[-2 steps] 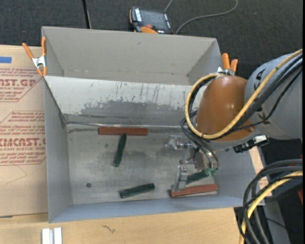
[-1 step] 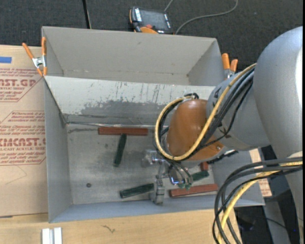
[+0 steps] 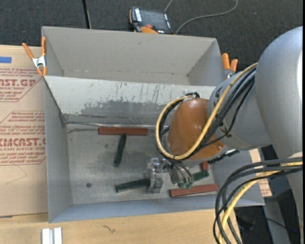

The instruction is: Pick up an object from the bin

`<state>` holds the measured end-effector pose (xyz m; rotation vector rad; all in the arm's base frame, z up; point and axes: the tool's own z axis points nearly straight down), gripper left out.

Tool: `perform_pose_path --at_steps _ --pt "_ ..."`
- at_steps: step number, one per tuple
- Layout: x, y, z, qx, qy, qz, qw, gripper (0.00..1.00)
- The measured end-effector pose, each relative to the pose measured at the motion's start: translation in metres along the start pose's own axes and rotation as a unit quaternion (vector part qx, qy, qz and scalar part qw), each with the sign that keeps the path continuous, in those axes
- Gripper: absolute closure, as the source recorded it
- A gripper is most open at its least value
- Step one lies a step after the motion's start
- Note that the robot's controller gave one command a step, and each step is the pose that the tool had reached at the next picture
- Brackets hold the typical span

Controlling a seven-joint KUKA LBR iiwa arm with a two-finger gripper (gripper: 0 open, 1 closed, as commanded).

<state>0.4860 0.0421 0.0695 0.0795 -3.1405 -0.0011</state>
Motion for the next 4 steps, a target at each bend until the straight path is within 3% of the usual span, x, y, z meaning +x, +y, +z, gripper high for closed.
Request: perform_pose_path --at_steps 1,2,3,4 --pt "-0.004 0.014 -0.191 0.000 -0.0049 -0.008 1.0000 1.00" --pt "-0.003 0.014 -0.187 0.000 -0.0013 -0.008 1.0000 0.00" --pt "-0.029 0.074 -0.009 0.000 0.0015 -0.106 0.9944 0.00" --pt "-0.006 0.095 -0.002 0.000 -0.0040 -0.022 0.9997 0.00"
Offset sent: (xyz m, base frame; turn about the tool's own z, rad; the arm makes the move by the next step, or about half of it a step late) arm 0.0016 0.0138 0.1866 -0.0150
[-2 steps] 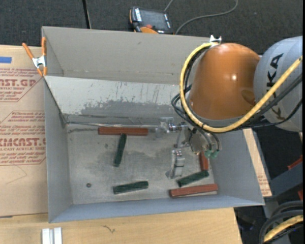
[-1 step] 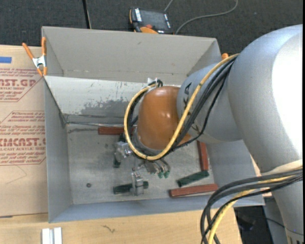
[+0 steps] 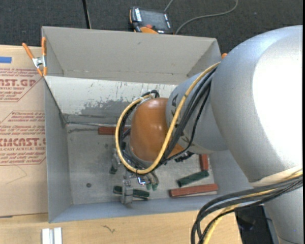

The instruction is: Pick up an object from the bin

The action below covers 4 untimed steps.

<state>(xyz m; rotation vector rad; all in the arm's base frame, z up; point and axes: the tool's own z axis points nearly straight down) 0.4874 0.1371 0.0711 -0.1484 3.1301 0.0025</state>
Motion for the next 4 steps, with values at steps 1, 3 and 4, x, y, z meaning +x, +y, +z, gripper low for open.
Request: perform_pose_path --at_steps 1,3,4 --pt "-0.001 0.000 -0.001 -0.001 -0.0013 0.000 1.0000 1.00" --pt "0.008 -0.060 0.001 0.002 0.0029 0.105 0.9944 0.00" --pt "0.009 -0.059 0.001 0.001 0.0046 0.104 0.9946 1.00"
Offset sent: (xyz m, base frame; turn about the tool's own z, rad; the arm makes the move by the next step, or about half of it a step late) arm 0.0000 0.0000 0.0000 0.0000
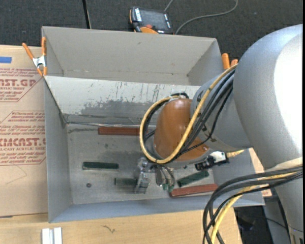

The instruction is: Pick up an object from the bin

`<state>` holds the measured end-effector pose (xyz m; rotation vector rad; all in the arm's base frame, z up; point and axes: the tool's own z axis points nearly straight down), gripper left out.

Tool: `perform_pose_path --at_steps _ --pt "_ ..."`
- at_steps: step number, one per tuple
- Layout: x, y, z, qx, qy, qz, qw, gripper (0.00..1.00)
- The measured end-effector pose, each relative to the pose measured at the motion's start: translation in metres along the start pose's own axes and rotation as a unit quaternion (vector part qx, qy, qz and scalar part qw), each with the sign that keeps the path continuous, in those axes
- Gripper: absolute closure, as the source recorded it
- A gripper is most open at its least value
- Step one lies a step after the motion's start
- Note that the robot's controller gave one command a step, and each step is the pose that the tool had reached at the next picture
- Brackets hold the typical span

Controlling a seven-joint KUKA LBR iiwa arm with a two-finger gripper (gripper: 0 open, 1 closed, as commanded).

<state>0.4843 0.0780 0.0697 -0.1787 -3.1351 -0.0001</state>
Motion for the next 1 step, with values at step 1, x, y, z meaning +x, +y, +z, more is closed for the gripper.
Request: perform_pose_path --at_steps 1 --pt "-0.0005 -0.0074 -0.1445 -0.001 -0.0050 -0.005 1.0000 1.00"
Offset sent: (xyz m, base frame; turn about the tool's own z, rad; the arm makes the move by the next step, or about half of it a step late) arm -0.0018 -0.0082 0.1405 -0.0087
